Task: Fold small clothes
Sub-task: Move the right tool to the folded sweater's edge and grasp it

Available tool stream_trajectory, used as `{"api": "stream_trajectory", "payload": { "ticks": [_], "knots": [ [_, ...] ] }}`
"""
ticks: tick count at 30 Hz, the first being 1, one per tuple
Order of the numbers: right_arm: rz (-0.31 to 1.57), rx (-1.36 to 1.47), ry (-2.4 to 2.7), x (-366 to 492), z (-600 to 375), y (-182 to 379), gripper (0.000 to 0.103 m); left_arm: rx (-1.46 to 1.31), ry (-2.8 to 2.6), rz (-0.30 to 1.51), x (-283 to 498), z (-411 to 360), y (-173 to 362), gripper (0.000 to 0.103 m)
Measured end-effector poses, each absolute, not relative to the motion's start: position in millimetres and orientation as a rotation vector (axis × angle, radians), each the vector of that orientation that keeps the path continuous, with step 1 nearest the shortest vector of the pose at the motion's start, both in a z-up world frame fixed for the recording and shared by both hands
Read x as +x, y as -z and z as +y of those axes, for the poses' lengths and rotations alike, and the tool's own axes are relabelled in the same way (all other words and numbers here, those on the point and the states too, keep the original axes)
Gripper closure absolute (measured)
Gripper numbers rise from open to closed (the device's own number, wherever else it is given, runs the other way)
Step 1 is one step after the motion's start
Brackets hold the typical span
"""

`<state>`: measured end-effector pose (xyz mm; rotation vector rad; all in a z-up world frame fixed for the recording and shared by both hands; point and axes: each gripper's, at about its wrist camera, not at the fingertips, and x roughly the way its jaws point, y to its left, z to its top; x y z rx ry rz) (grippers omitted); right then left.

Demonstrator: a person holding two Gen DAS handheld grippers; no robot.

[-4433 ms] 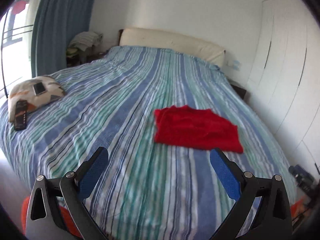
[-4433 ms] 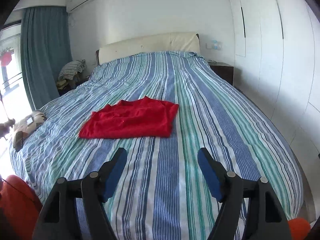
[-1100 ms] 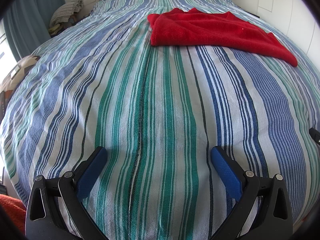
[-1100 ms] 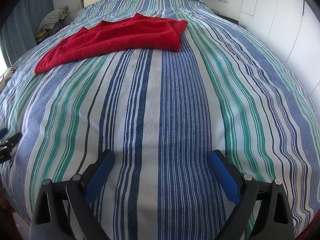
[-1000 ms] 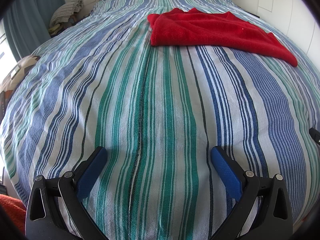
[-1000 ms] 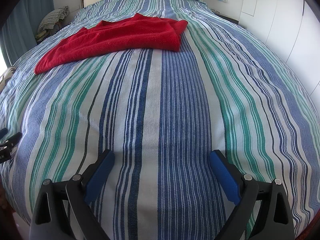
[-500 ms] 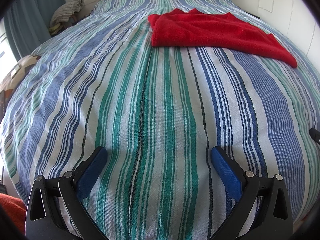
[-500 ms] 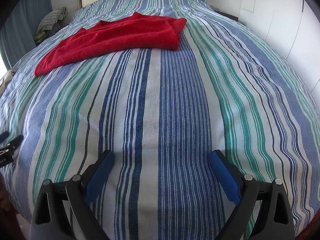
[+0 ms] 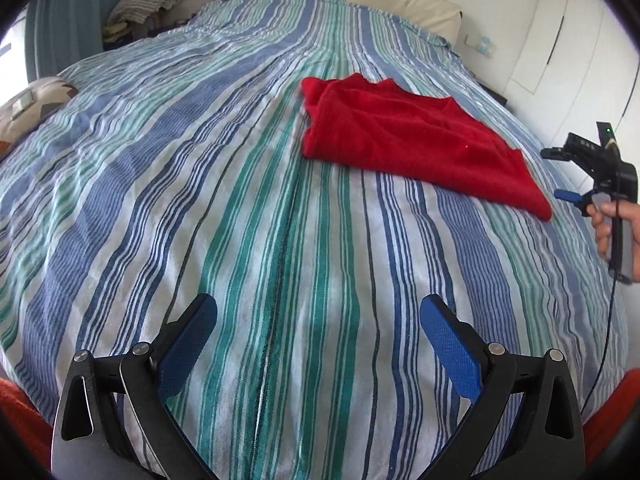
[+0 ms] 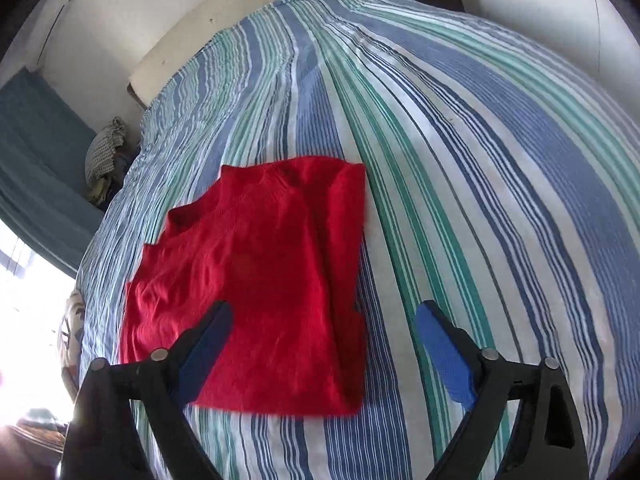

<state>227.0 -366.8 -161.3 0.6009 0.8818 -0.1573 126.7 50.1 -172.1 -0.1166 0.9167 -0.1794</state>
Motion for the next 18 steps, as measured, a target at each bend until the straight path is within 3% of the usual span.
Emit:
{"api": "stream_trajectory", "payload": {
  "ticks": [3,4,7,13,18],
  "knots": [
    [0.924,0.687,0.158,255.7,-371.9,190.7,0.022,-0.132,0.169,0.954,128.3,53.0,181.0,0.001],
    [0.941,0.694,0.156,263.4,-369.8,199.6,0.03,-0.141,0.165,0.968,130.7,55.0,183.6,0.001],
    [0.955,0.627,0.159,274.3,-356.6,200.2,0.094,-0.17,0.164,0.992,134.7,58.0,187.4,0.001],
    [0.834,0.58,0.036,287.9,-301.3,119.9,0.094,-0.221,0.191,1.012,141.8,59.4,185.3,0.001],
    [0.856,0.497,-0.173,334.7,-198.6,82.3,0.094,-0.231,0.205,1.009,143.8,59.3,182.6,0.002]
  ]
}}
